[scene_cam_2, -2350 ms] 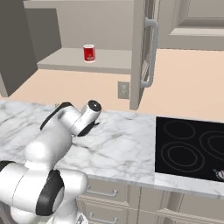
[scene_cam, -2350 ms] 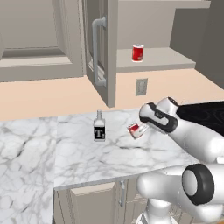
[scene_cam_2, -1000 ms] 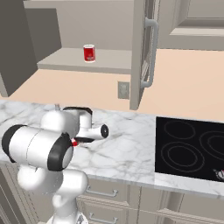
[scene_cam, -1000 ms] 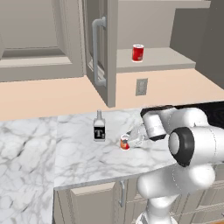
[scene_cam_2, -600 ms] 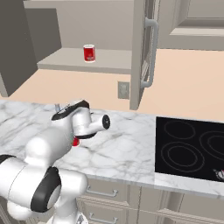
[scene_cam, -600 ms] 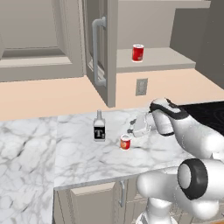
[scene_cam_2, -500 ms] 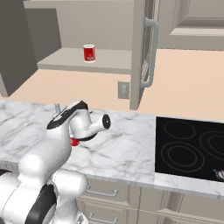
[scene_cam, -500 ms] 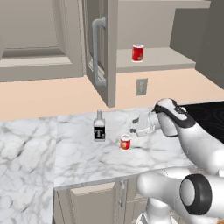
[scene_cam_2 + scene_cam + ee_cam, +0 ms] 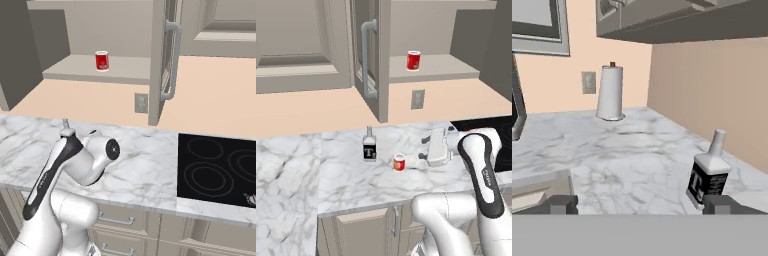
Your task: Restock the canned food cabinet by taking the new fresh canned food from the counter and placing it in the cabinet. Then, take the old canned food from the cabinet and place it on the counter.
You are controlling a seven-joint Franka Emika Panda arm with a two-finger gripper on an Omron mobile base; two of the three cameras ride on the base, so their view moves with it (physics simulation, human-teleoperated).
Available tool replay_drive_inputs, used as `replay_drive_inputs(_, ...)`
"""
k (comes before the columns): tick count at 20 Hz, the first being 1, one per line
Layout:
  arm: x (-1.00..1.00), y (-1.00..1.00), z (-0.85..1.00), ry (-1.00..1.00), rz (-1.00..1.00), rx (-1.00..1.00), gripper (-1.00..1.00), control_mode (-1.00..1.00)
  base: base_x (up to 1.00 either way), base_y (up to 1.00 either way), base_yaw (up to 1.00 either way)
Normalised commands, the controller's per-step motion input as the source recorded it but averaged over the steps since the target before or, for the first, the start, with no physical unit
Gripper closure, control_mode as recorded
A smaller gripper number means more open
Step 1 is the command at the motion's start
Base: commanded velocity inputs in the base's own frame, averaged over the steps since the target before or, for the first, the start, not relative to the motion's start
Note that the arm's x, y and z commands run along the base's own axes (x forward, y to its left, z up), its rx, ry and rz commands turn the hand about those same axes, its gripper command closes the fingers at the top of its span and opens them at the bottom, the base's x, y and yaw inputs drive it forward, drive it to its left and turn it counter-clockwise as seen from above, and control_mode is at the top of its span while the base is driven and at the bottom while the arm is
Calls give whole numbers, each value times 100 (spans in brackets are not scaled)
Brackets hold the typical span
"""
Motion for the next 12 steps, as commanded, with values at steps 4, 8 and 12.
replay_drive_inputs(4,-100,2,43,-15,0,-10,-100,-100,0,0,0)
replay_drive_inputs(8,-100,4,25,-20,1,-5,-100,-100,0,0,0)
replay_drive_inputs(12,-15,4,-31,-31,-2,-24,-100,-100,0,0,0)
